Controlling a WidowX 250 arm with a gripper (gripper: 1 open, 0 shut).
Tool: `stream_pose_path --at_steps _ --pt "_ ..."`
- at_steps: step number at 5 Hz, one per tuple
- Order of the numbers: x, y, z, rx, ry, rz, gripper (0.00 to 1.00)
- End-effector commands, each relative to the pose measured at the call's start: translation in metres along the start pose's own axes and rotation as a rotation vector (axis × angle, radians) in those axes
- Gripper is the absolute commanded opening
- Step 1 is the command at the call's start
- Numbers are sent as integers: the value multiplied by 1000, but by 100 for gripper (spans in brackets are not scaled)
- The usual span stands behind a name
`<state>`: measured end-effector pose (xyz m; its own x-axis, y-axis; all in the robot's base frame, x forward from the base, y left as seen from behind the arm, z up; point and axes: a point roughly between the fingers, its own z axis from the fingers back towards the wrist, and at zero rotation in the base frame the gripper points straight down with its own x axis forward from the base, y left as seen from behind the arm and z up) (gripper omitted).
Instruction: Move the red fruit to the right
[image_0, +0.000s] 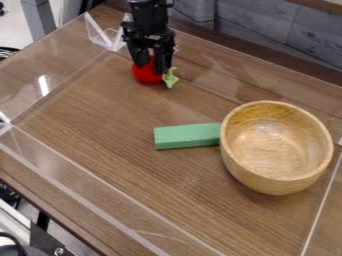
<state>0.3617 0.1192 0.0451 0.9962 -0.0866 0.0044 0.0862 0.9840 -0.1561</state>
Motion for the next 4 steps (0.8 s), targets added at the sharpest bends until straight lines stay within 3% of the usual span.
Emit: stream_pose_path --at_steps 1,4 --pt "10 -4 20 18 -49 -71 0" --pt "13 -49 99 25 -164 -66 0"
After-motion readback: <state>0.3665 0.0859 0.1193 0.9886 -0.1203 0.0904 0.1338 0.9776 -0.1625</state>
